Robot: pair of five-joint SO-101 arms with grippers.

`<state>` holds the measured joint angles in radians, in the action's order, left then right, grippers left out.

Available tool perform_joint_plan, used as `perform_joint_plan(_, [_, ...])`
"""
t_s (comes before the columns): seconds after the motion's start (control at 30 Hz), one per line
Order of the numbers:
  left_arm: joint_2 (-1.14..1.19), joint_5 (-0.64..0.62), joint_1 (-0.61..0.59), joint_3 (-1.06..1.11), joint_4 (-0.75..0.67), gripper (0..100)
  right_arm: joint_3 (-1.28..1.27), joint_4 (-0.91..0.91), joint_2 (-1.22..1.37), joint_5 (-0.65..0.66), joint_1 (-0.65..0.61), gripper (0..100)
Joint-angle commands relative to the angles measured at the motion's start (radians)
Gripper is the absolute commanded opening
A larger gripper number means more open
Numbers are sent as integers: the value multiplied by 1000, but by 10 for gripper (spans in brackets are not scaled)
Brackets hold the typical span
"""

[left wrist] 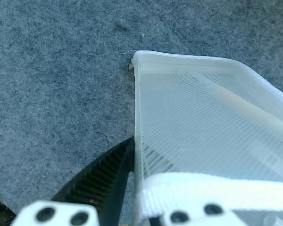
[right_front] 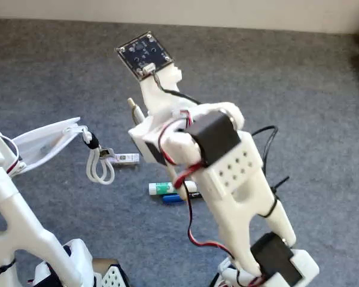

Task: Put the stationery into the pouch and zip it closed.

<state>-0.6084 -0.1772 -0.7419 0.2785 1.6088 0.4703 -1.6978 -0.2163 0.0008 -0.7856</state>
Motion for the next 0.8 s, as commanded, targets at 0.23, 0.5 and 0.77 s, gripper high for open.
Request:
perform_joint_plan(0.23, [-2, -9, -2, -2, -18, 5, 4, -28, -209, -35, -45, 5])
perform_joint_plan(0.5, [-2, -9, -2, -2, -18, 5, -58, -19, -311, -35, -71, 5])
perform_joint_plan(0.77, [-2, -9, -2, -1, -18, 5, -323, 147, -522, -29, -168, 5])
